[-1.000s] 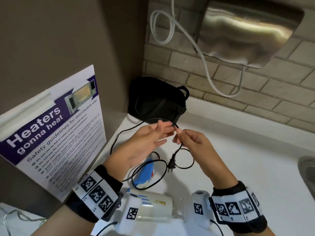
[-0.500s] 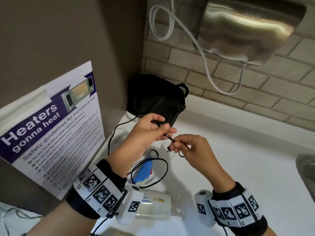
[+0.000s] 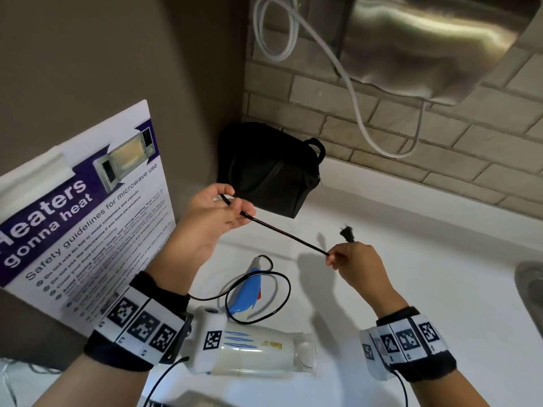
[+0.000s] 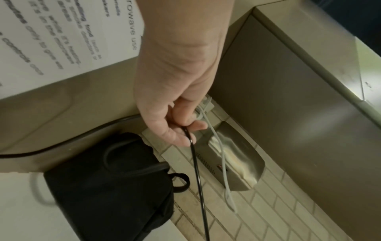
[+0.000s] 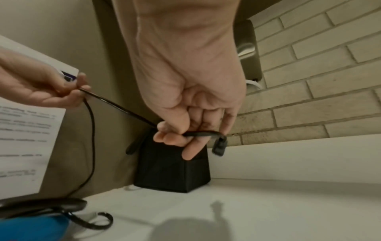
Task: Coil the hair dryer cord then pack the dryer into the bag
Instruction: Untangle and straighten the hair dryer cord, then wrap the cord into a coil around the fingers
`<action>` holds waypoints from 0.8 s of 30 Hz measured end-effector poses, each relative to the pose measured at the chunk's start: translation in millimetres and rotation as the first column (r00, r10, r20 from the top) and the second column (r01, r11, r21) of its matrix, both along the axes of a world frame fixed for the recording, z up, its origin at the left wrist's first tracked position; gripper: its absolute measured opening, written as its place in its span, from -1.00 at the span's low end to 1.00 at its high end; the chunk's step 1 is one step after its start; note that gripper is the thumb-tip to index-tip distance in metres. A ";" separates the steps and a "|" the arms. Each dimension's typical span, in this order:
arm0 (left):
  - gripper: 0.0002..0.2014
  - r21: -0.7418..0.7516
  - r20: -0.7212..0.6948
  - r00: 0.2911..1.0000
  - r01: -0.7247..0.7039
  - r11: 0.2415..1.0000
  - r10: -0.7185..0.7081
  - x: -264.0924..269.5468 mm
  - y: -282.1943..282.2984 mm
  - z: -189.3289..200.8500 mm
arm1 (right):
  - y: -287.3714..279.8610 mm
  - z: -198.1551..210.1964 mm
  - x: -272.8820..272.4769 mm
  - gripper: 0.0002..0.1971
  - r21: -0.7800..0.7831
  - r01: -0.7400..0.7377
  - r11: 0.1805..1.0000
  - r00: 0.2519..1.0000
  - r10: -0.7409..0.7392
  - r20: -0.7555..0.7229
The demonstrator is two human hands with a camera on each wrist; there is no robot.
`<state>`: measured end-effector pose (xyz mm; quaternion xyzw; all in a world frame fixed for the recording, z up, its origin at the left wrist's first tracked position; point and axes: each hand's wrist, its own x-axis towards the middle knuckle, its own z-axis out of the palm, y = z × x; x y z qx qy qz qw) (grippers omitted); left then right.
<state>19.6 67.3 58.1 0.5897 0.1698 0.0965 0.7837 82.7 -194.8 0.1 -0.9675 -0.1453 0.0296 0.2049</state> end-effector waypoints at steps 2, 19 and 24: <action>-0.83 0.002 -0.003 1.000 -0.016 1.000 0.016 1.3 4.4 -2.1 | -7.0 -9.1 4.9 -0.70 -0.031 0.022 0.999 0.999 -0.021 0.024; -0.62 0.142 -0.341 0.906 0.314 0.939 -0.251 37.7 14.8 -58.2 | -84.8 -49.1 54.1 -0.84 0.344 0.564 0.751 0.821 -0.467 -0.328; -0.45 -0.084 -0.328 0.914 0.223 0.971 -0.238 62.2 -5.1 -73.1 | -82.4 -59.3 64.3 -0.81 0.349 0.639 0.686 0.755 -0.474 -0.453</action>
